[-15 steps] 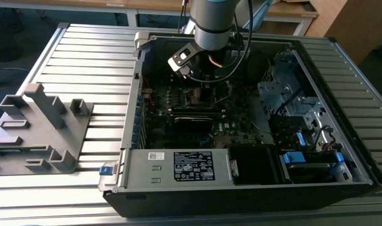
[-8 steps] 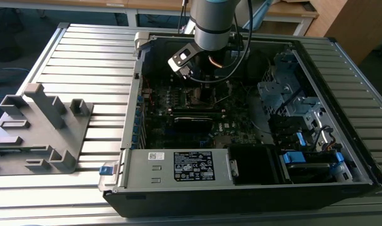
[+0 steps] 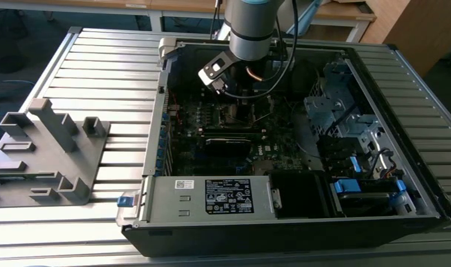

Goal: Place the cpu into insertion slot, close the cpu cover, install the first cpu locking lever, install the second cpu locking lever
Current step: 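Place the cpu into insertion slot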

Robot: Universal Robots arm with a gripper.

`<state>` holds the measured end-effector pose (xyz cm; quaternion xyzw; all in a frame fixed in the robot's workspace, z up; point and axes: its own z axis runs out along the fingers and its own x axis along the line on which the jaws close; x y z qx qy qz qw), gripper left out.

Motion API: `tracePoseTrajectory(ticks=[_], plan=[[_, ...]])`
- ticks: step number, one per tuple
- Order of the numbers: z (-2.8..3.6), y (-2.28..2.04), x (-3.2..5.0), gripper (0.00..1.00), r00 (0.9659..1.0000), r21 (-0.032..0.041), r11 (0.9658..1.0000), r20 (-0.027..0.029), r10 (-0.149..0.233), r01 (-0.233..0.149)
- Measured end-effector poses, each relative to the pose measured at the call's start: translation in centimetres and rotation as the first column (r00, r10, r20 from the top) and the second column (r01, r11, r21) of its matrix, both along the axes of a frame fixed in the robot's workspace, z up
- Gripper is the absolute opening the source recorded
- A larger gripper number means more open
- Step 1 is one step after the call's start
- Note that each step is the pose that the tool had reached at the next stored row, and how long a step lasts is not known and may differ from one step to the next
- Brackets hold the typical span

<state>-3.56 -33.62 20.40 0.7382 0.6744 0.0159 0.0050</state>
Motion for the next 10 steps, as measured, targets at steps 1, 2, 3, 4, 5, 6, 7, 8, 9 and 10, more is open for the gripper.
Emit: tracePoseTrajectory(ticks=[1,2,3,4,5,6,7,8,9,10], plan=[[0.00,0.00,0.00,0.54,1.0000,0.0001,1.0000,0.0000,0.000,0.000],[-0.02,0.00,-0.01,0.54,1.0000,0.0010,1.0000,0.0001,0.000,0.000],[-0.03,0.00,-0.02,0.54,1.0000,0.0041,1.0000,0.0002,0.000,0.000],[-0.05,0.01,-0.03,0.54,1.0000,0.0064,1.0000,0.0003,0.000,0.000],[-0.07,0.01,-0.04,0.54,1.0000,0.0073,1.0000,0.0003,0.002,-0.002],[-0.09,0.01,-0.04,0.54,1.0000,0.0074,0.9999,0.0003,0.007,-0.007],[-0.10,0.00,-0.04,0.54,0.9999,0.0074,0.9999,0.0002,0.015,-0.015],[-0.13,0.00,-0.04,0.54,0.9997,0.0074,0.9997,0.0002,0.023,-0.023],[-0.16,0.00,-0.04,0.54,0.9995,0.0073,0.9994,0.0002,0.033,-0.033],[-0.19,0.00,-0.04,0.54,0.9991,0.0073,0.9990,0.0001,0.043,-0.043]])
